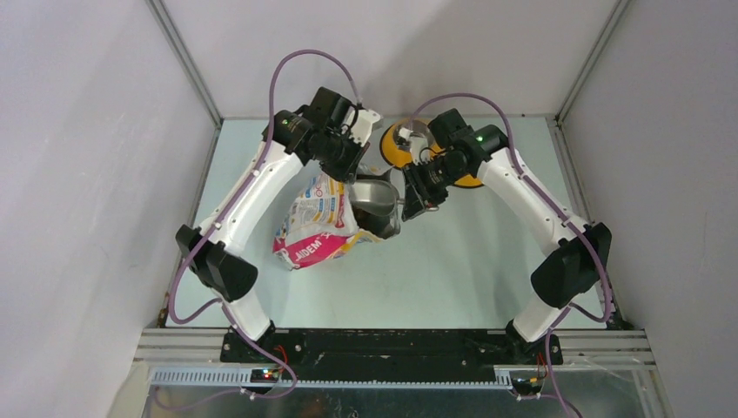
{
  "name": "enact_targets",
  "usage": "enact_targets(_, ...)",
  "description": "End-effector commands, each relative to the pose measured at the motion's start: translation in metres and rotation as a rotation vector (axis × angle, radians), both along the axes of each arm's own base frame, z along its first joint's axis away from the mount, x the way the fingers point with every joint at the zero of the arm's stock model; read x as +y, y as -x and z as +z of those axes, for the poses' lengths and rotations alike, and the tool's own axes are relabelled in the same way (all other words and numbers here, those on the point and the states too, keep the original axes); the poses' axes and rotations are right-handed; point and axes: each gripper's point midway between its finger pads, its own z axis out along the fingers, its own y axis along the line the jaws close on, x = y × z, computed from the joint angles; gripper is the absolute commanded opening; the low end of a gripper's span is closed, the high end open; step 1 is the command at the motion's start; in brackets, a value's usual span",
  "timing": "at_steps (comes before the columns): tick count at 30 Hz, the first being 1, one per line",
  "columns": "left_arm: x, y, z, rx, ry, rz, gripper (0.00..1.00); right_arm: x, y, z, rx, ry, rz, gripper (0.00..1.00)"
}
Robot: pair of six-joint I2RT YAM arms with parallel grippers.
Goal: Serve the pet food
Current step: Collect the pet food from the pet food bag.
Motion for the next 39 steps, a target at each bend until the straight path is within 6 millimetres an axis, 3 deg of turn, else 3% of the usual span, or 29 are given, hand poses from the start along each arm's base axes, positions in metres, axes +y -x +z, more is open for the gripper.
enact_targets(1, -0.007, -0.019, 0.038, -0.169, 0.065, 0.034, 0.0, 0.018, 0.009, 0.01, 0.017, -0.045, 0.042, 0.0)
enact_targets(10, -0.006, 0.002, 0.034, -0.213, 0.012, 0.021, 0.0, 0.029, 0.01, -0.017, 0.084, -0.005, 0.001, 0.0)
enact_targets(20, -0.016, 0.016, 0.017, -0.144, 0.058, -0.026, 0.0, 0.044, -0.01, -0.048, 0.124, 0.087, -0.054, 0.0)
enact_targets(25, -0.022, 0.021, 0.014, -0.104, 0.106, -0.05, 0.0, 0.052, -0.015, -0.054, 0.14, 0.096, -0.058, 0.0)
enact_targets(39, -0.015, 0.032, -0.006, -0.057, 0.174, -0.058, 0.0, 0.107, -0.005, -0.074, 0.308, 0.006, 0.079, 0.0)
